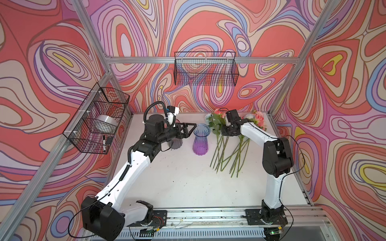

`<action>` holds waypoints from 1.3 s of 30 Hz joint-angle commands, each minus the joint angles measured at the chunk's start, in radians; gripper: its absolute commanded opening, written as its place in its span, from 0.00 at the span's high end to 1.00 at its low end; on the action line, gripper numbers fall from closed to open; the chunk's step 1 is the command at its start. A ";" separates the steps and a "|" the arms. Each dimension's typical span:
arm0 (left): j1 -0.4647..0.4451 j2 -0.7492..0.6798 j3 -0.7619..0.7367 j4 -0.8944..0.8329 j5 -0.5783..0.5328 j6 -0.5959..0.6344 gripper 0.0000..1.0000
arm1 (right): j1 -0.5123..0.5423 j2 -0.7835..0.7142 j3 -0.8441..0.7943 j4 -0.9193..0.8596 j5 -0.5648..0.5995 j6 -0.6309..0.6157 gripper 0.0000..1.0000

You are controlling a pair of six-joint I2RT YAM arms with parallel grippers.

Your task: Arrange the flowers into the vase

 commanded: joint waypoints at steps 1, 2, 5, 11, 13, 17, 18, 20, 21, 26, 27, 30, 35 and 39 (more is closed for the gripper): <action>-0.003 0.016 -0.019 0.055 0.031 -0.038 0.15 | -0.005 0.049 0.040 -0.025 -0.024 -0.028 0.83; -0.003 0.019 -0.018 0.055 0.034 -0.039 0.15 | -0.005 0.065 0.049 -0.026 -0.026 -0.029 0.83; -0.002 0.023 -0.021 0.059 0.035 -0.042 0.15 | -0.004 0.108 0.071 -0.034 -0.013 -0.030 0.83; -0.002 0.029 -0.025 0.068 0.045 -0.050 0.16 | -0.006 0.134 0.076 -0.049 0.026 -0.024 0.82; -0.002 0.032 -0.025 0.070 0.048 -0.056 0.16 | -0.006 0.143 0.067 -0.051 0.020 -0.023 0.82; -0.002 0.038 -0.026 0.075 0.053 -0.061 0.16 | -0.006 0.150 0.038 -0.036 0.001 -0.015 0.84; -0.002 0.037 -0.026 0.075 0.053 -0.061 0.16 | -0.005 0.149 0.035 -0.033 -0.006 -0.015 0.85; -0.003 0.039 -0.028 0.077 0.055 -0.063 0.16 | -0.006 0.149 0.029 -0.025 -0.022 -0.013 0.87; -0.002 0.039 -0.027 0.077 0.056 -0.064 0.16 | -0.007 0.150 0.029 -0.022 -0.026 -0.011 0.88; -0.002 0.037 -0.029 0.077 0.054 -0.063 0.16 | -0.013 0.162 0.034 -0.022 -0.061 -0.003 0.87; -0.002 0.037 -0.029 0.077 0.054 -0.063 0.16 | -0.015 0.162 0.033 -0.020 -0.067 -0.003 0.87; -0.002 0.037 -0.030 0.078 0.056 -0.064 0.16 | -0.018 0.171 0.031 -0.020 -0.075 -0.003 0.88; -0.003 0.035 -0.029 0.078 0.056 -0.063 0.16 | -0.022 0.147 0.009 -0.006 -0.098 0.005 0.97; -0.002 0.033 -0.031 0.080 0.054 -0.063 0.16 | -0.022 0.086 -0.011 0.000 -0.081 0.008 0.99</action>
